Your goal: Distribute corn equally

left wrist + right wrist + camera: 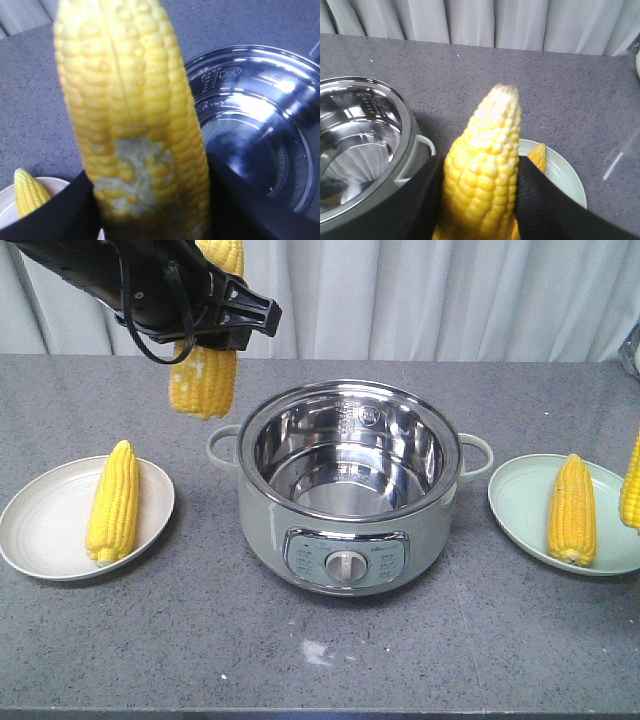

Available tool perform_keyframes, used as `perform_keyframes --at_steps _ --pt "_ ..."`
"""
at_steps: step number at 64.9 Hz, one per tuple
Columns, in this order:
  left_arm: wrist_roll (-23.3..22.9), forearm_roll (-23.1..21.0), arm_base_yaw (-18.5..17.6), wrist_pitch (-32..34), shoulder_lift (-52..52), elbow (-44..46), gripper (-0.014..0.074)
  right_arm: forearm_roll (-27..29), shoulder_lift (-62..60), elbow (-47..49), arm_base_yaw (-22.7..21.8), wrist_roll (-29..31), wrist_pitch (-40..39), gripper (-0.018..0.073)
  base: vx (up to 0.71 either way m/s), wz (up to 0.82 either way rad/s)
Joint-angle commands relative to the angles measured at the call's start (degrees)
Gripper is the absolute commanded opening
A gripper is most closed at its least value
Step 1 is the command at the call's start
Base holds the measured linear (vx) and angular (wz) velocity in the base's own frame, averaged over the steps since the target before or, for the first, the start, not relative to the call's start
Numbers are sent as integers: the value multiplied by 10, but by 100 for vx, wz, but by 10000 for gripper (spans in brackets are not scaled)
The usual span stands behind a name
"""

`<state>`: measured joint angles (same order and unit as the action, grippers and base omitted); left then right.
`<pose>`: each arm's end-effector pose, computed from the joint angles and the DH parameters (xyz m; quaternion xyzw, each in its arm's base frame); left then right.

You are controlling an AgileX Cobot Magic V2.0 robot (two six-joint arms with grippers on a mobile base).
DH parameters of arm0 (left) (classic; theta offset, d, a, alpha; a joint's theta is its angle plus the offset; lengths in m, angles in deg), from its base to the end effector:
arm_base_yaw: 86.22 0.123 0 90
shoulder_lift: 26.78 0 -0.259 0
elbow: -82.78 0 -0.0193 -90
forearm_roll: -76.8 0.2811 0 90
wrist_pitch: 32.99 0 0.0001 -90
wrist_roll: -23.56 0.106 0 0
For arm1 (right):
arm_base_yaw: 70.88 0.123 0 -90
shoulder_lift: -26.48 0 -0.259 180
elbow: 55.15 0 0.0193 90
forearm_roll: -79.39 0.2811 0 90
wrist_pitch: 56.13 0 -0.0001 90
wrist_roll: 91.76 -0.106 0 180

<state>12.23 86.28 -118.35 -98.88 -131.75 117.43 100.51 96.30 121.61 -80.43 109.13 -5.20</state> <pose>0.3455 -0.1981 0.4107 0.1701 0.9089 -0.0609 0.3758 0.2615 -0.0139 0.4124 -0.0508 0.8672 0.0524 0.4926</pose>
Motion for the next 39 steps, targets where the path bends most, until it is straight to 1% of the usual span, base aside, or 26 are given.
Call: perform_keyframes --at_steps 1,12,20,27,31,39 --pt "-19 7 9 34 33 15 72 9 -9 15 -4 2 -35 193 0 0" --pt "-32 4 49 43 53 -18 72 7 -9 15 -4 2 -35 193 0 0" --pt "-38 3 80 51 77 -67 72 7 -9 15 -4 2 -35 193 0 0" --pt "-39 -9 103 80 112 -120 72 7 -9 15 -4 2 -35 193 0 0" --pt "-39 -18 114 98 133 -152 72 7 -9 15 -4 2 -35 193 0 0" --pt "-39 -22 124 117 175 -199 72 7 -9 15 -4 2 -35 193 0 0"
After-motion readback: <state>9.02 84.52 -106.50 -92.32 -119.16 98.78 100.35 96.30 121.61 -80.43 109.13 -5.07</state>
